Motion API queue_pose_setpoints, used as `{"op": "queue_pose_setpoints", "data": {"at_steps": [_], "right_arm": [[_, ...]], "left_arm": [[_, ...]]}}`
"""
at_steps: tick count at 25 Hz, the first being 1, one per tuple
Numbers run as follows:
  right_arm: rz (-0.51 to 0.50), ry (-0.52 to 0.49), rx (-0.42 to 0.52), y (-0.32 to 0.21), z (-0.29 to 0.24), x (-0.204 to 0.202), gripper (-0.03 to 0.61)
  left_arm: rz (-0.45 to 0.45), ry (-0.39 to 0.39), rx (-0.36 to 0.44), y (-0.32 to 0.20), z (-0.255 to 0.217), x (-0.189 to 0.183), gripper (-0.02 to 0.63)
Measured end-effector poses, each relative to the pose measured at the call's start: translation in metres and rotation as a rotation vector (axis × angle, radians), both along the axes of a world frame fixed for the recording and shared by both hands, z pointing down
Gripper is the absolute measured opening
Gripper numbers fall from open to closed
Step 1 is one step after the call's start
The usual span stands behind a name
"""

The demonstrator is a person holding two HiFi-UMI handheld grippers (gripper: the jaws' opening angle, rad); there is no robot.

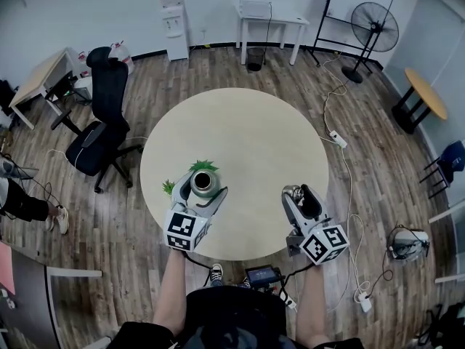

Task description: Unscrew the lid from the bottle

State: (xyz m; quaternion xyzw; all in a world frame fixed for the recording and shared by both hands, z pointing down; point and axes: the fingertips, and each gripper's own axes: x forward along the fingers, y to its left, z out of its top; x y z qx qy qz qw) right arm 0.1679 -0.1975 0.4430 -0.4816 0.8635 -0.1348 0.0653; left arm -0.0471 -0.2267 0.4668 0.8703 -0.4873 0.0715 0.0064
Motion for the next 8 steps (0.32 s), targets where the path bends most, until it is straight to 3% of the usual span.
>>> {"op": "queue_pose_setpoints", "data": {"at_steps": [8], "right_arm": [[-0.009,-0.013,-0.004,0.0031,0.0017,-0.0022,0.281]], "left_arm": [[0.001,-0.003,0.006,0.0025,0.0003,0.0004,0.38]]}}
